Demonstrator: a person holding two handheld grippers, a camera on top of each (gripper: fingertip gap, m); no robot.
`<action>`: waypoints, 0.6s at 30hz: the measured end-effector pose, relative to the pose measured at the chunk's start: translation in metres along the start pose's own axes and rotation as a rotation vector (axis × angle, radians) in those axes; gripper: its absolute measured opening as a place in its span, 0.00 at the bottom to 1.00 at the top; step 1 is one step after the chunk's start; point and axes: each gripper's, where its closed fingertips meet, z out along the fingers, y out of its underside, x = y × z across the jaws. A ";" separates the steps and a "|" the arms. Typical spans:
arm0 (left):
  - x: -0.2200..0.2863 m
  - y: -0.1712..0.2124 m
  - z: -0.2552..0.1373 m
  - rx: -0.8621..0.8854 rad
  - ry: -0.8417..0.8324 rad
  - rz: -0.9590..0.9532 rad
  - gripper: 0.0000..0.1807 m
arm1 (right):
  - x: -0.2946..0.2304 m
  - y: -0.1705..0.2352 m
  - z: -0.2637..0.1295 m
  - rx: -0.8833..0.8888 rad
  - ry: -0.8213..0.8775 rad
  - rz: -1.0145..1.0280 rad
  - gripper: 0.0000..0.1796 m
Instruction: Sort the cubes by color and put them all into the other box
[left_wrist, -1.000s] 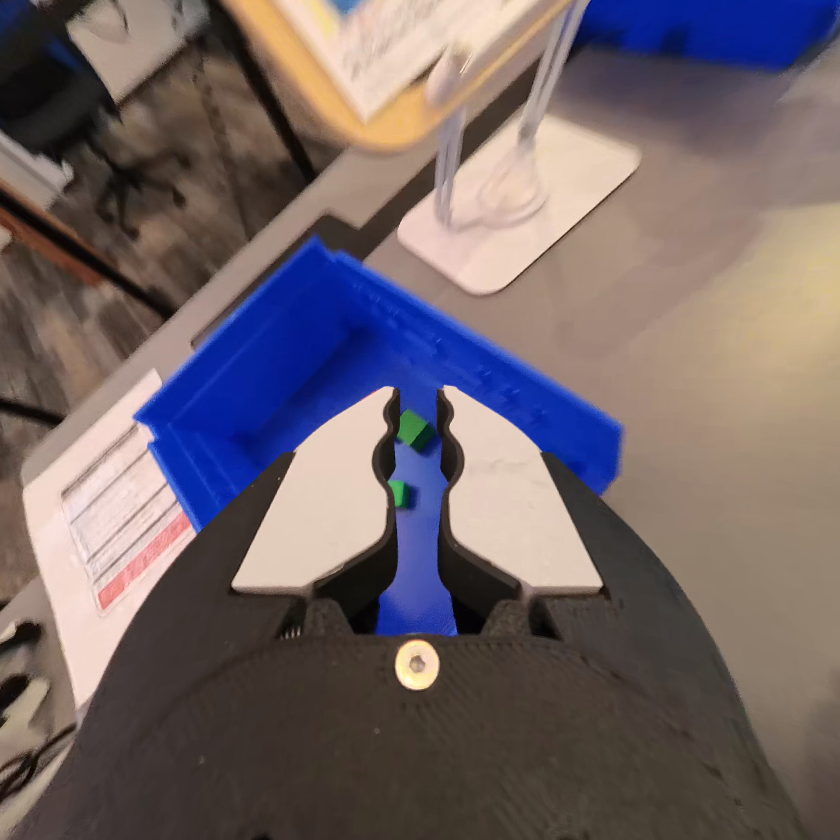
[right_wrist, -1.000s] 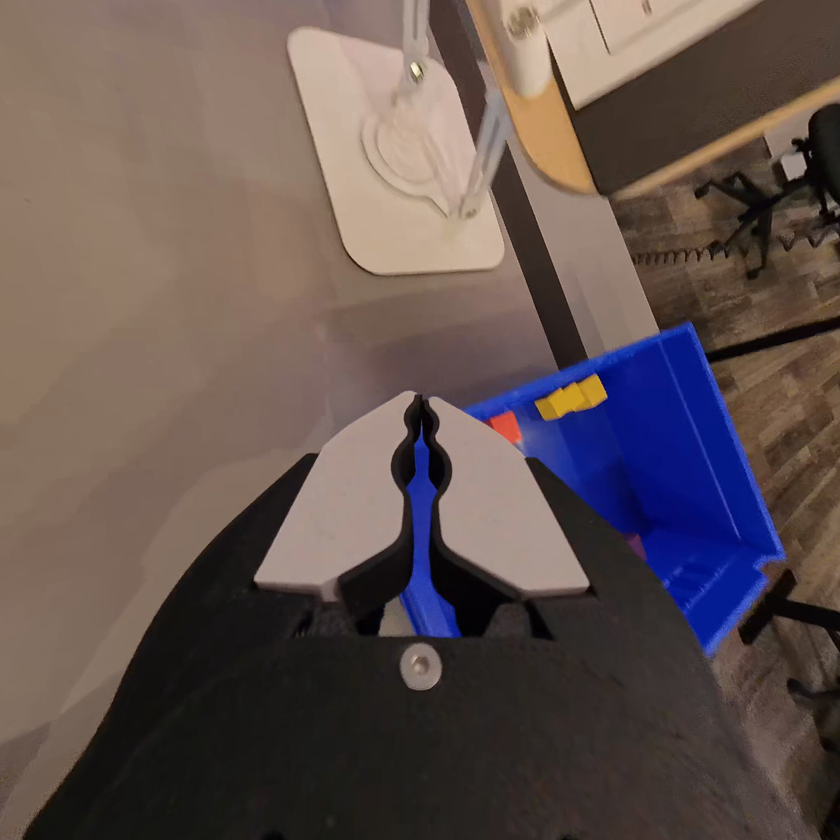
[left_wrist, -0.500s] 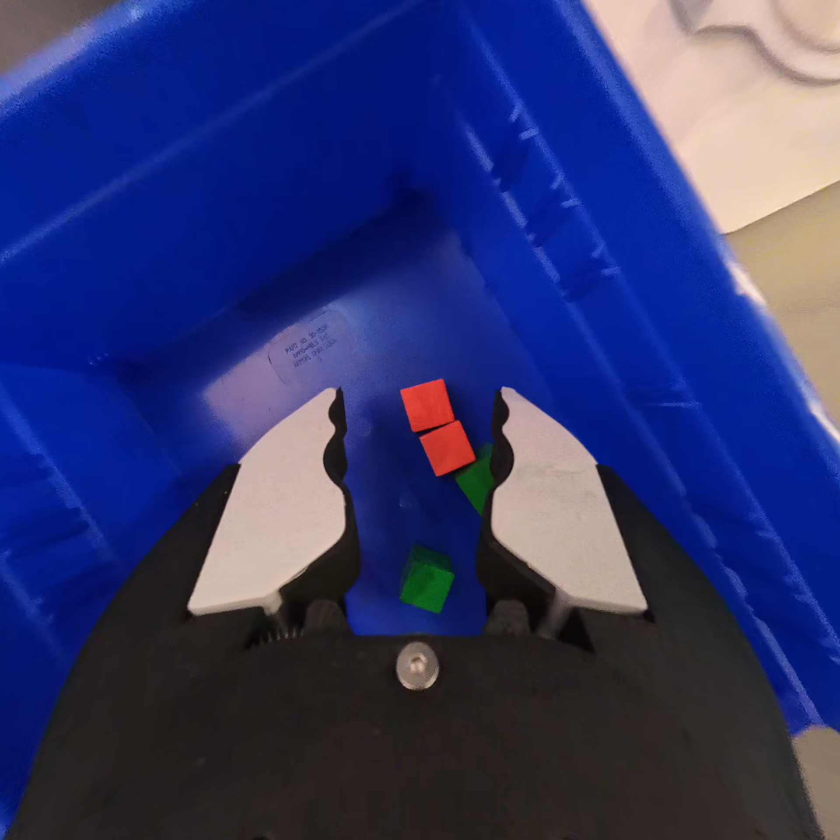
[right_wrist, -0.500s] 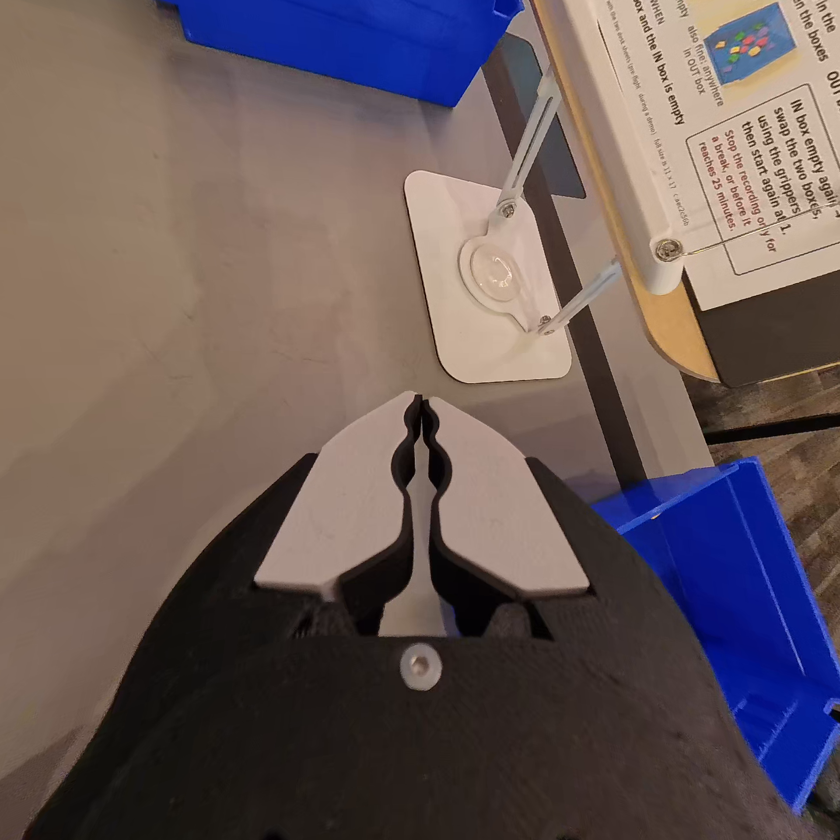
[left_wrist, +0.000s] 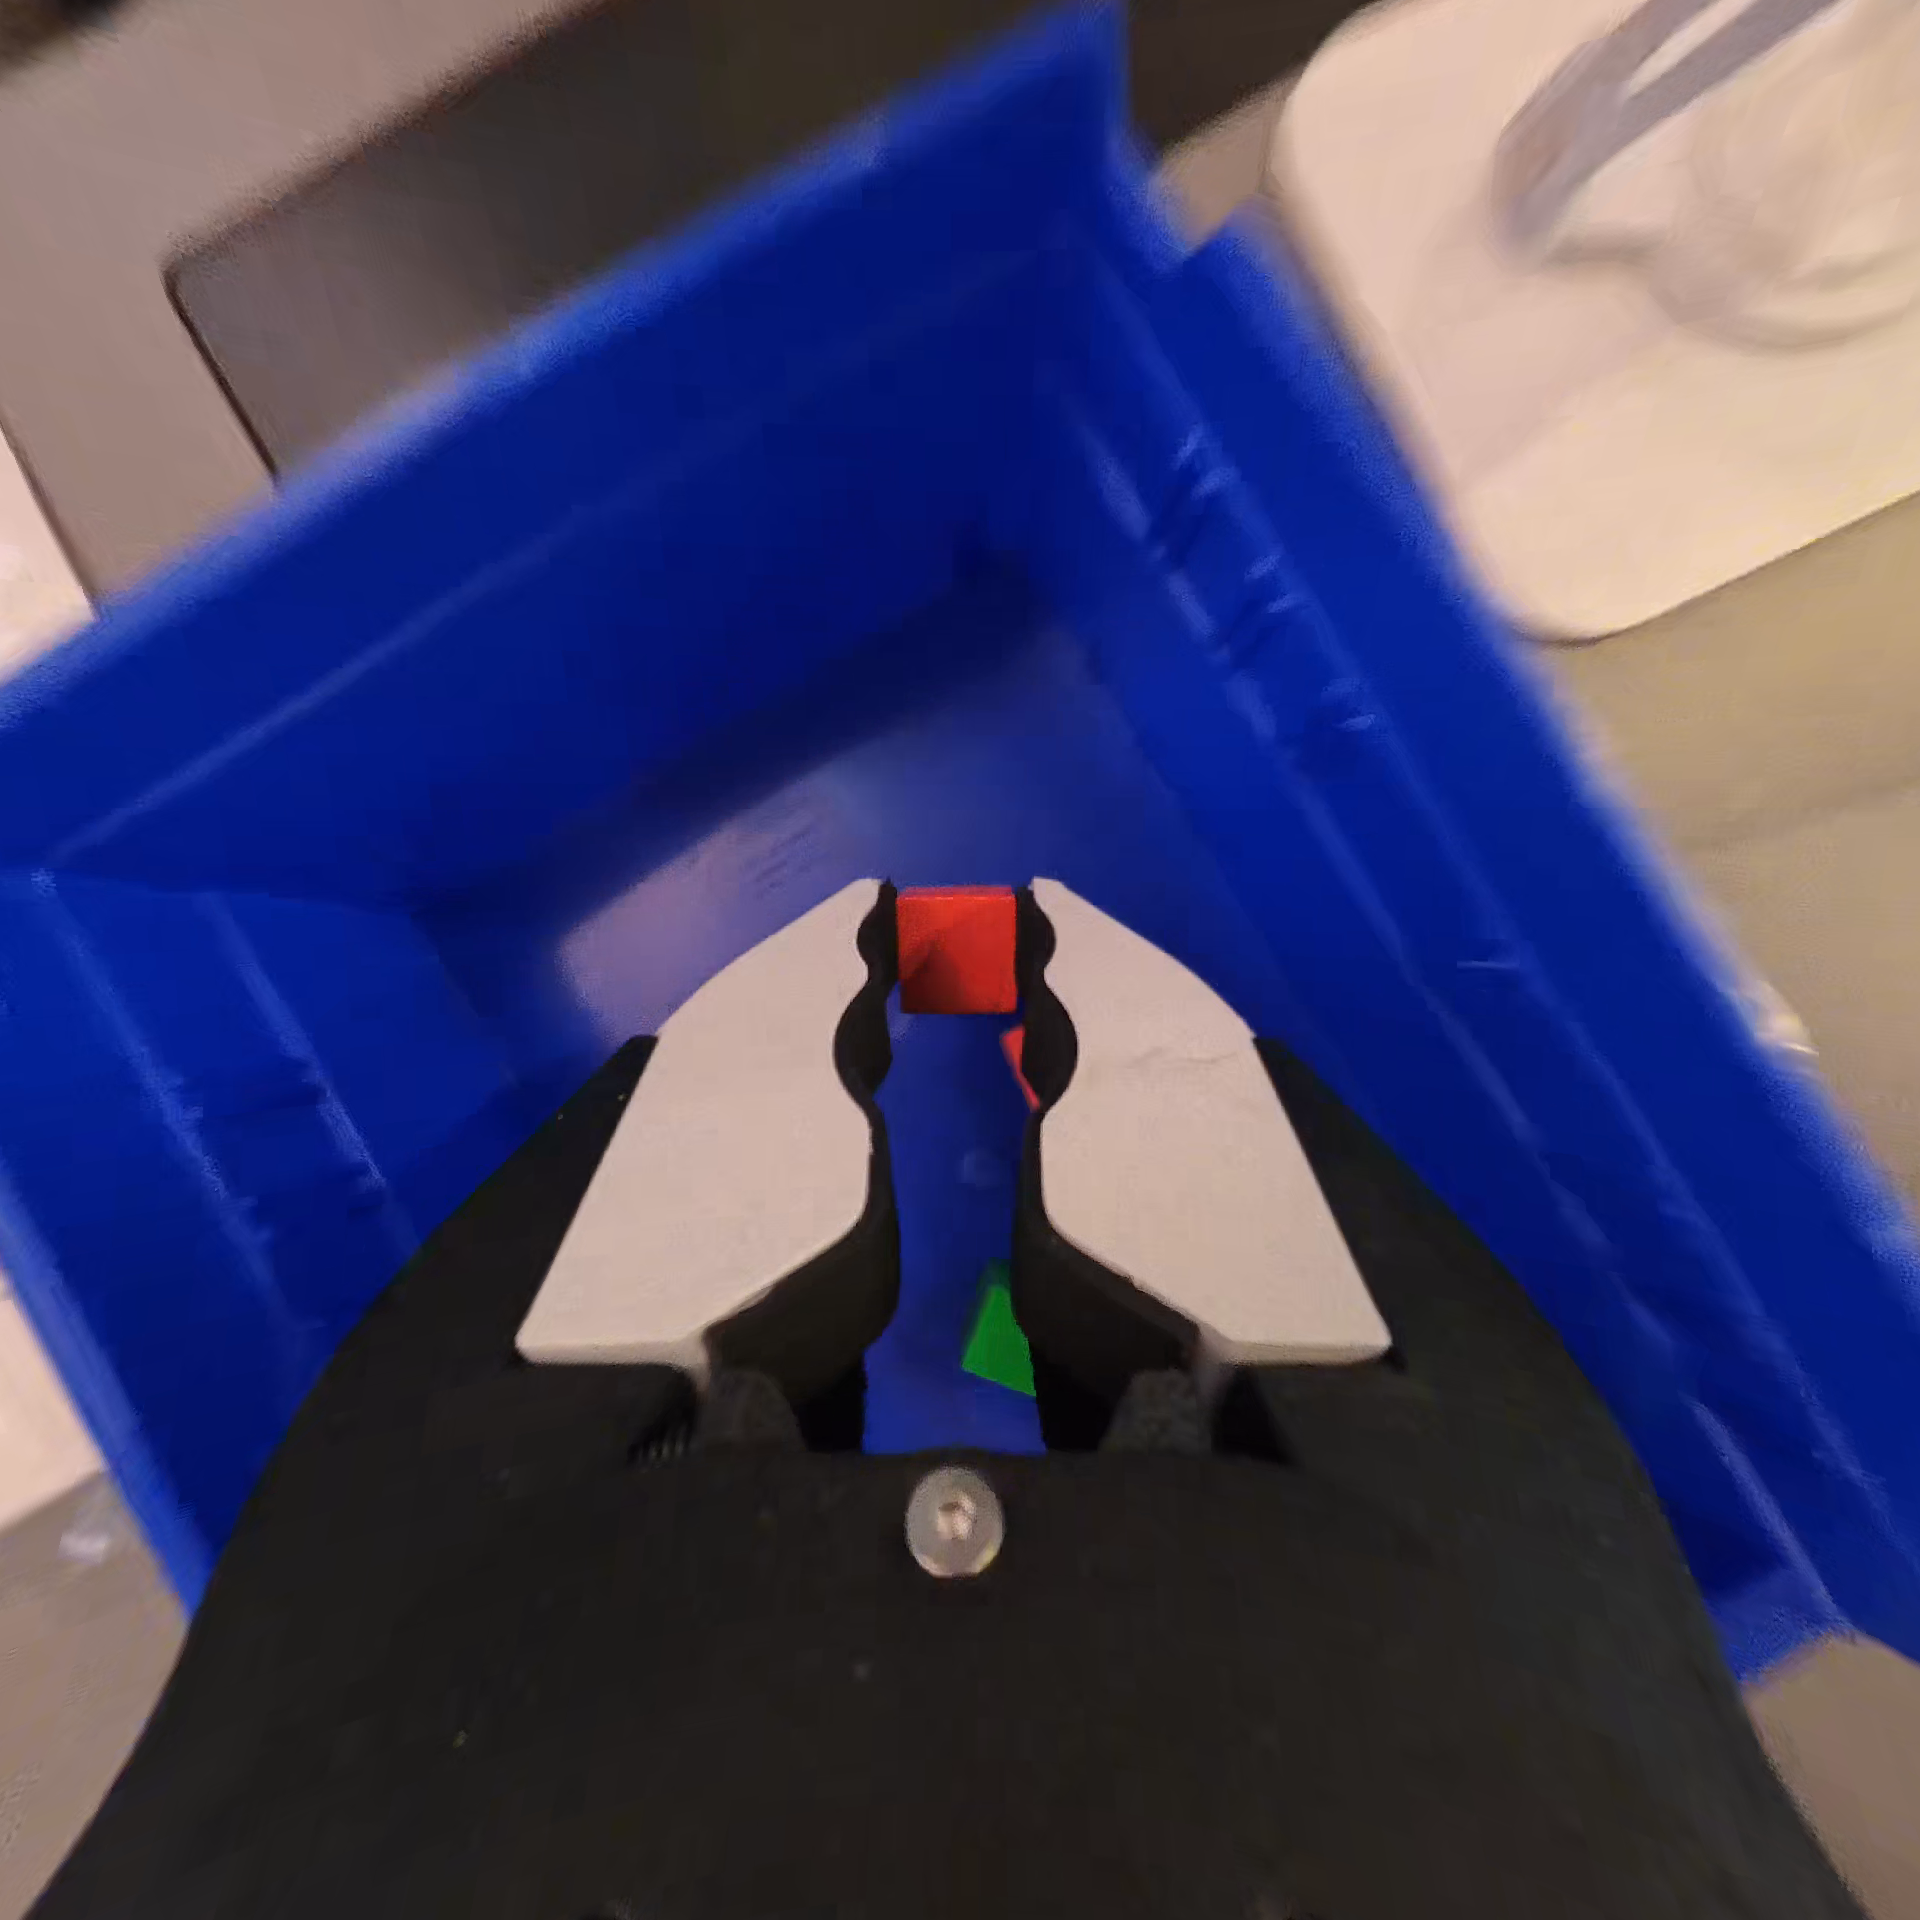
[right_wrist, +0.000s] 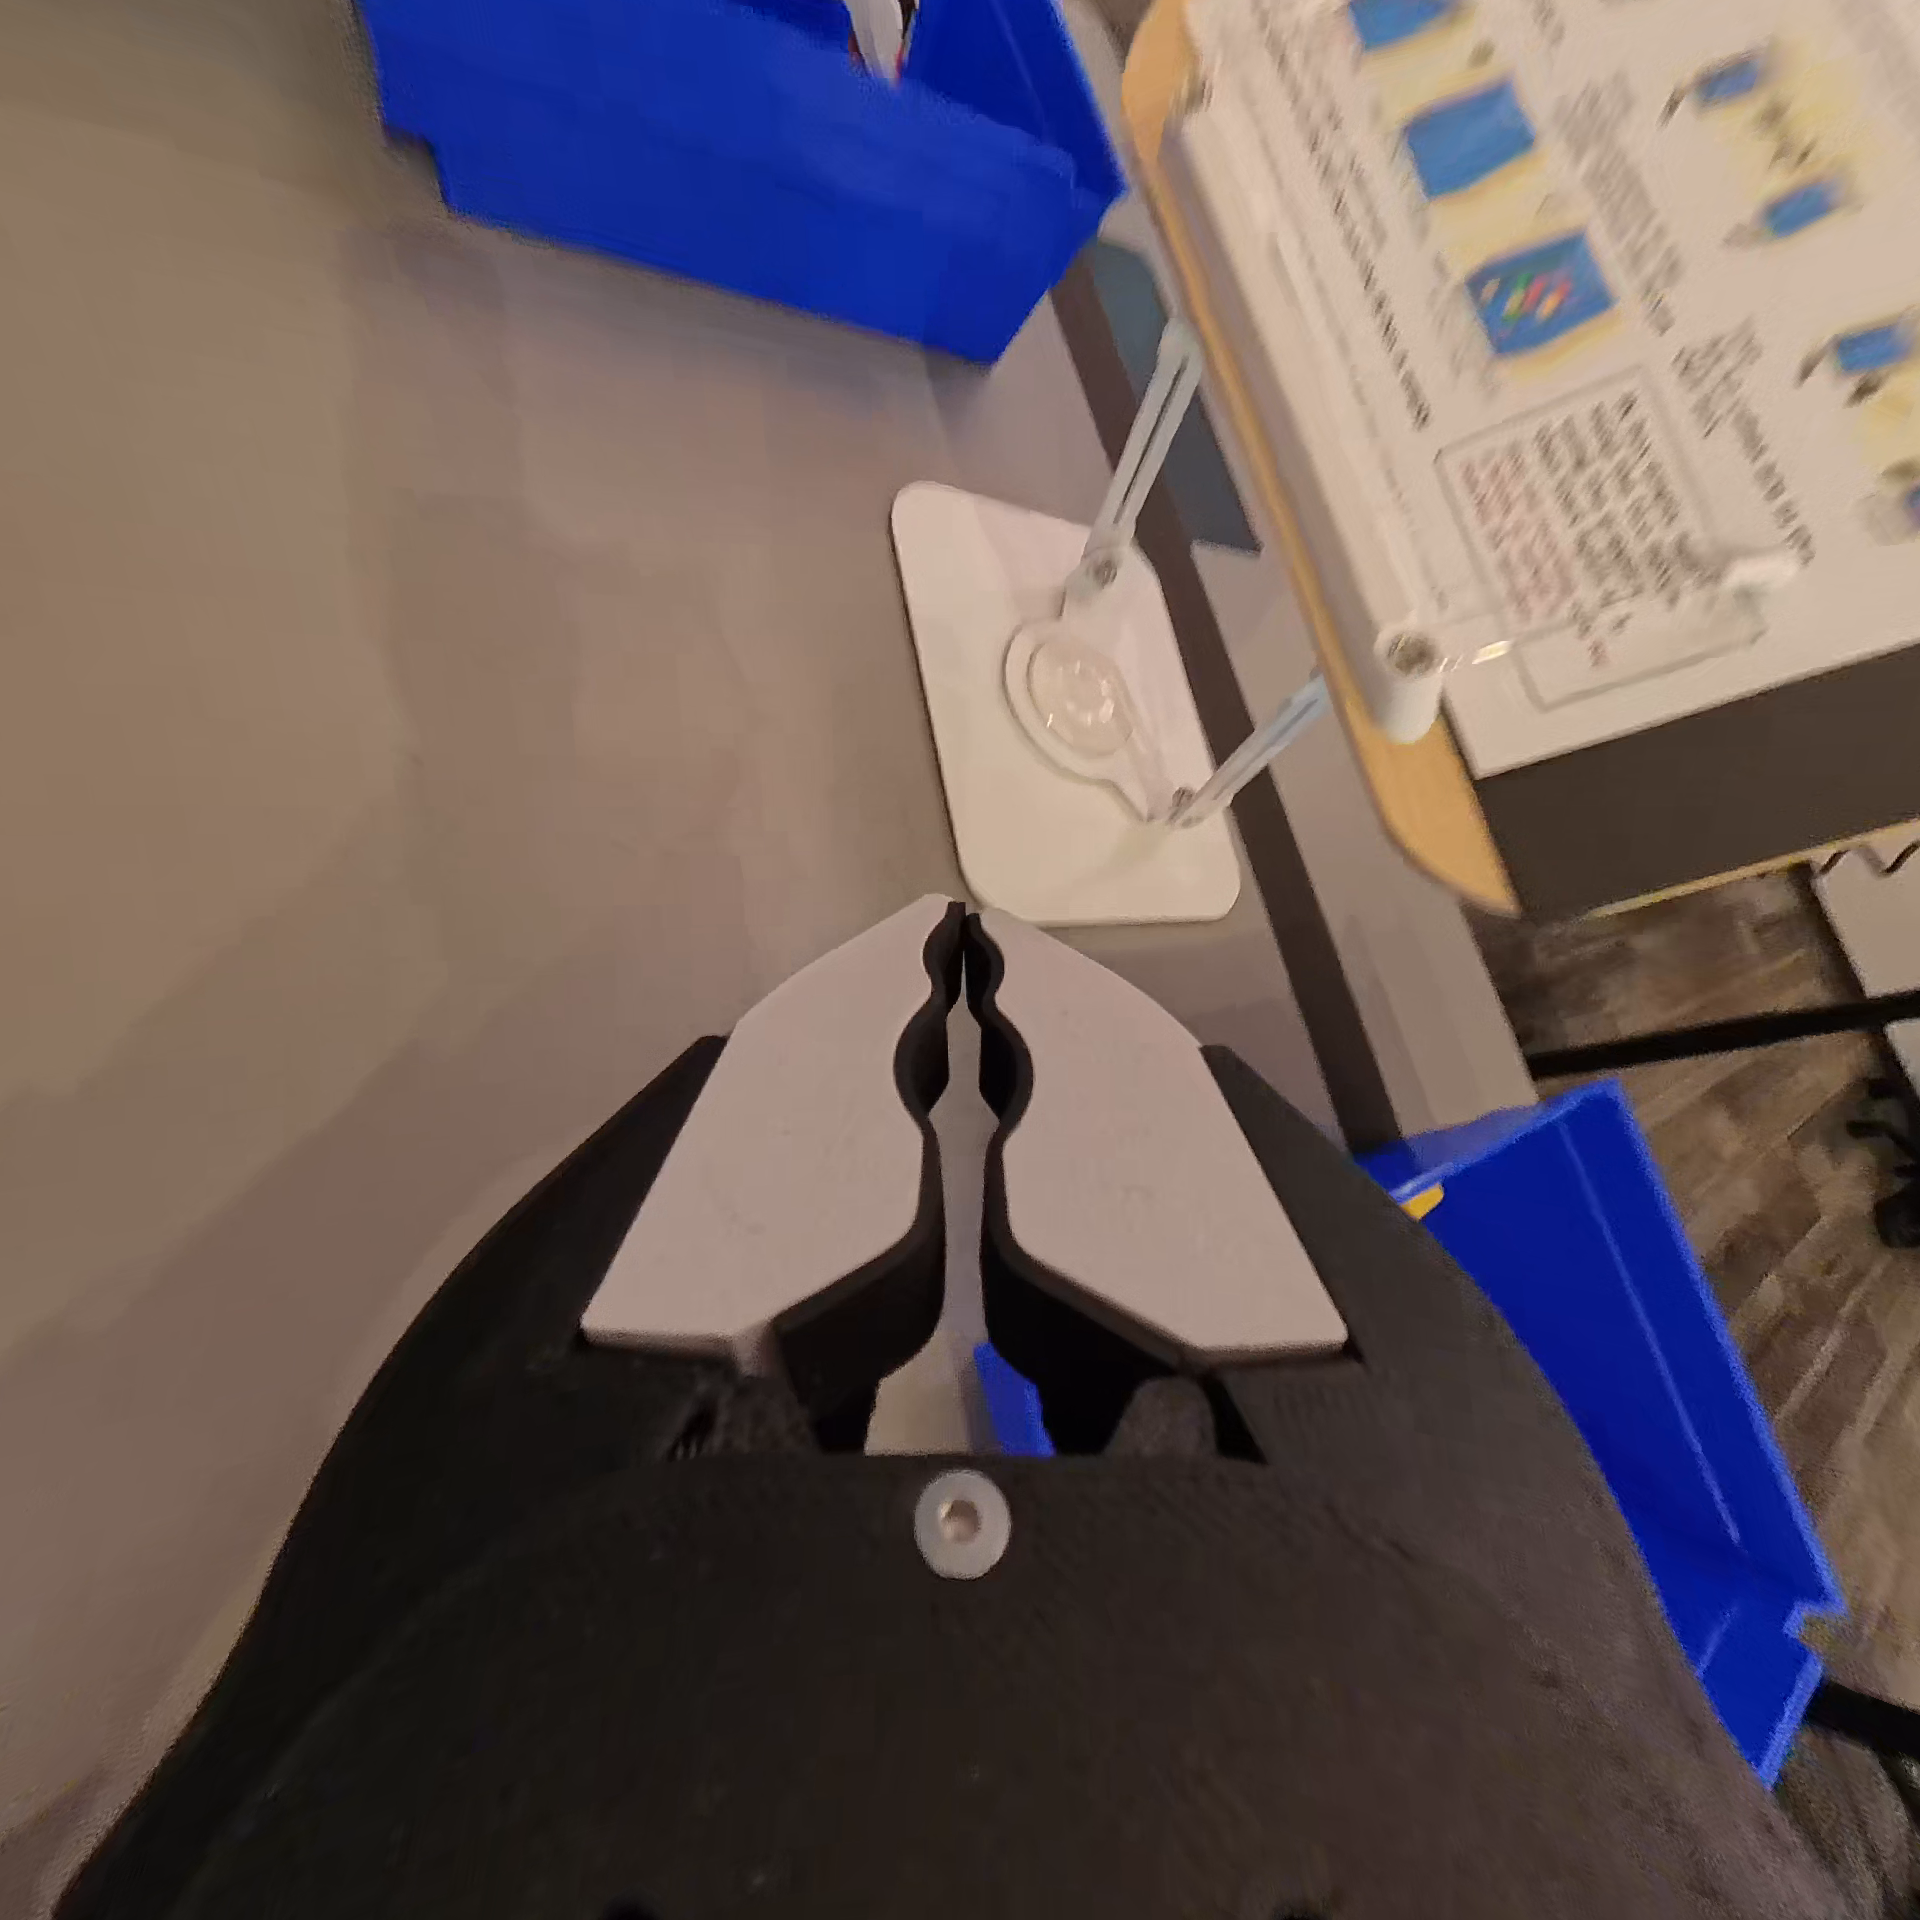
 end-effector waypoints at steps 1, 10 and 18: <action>0.010 -0.016 -0.019 0.116 0.071 0.012 0.12 | 0.002 -0.011 -0.001 0.043 0.019 -0.014 0.00; 0.174 -0.112 -0.207 0.924 0.729 0.135 0.12 | -0.009 -0.169 0.000 0.533 0.228 -0.366 0.22; 0.301 -0.130 -0.234 1.072 1.269 0.115 0.12 | -0.010 -0.231 0.002 0.734 0.366 -0.503 0.26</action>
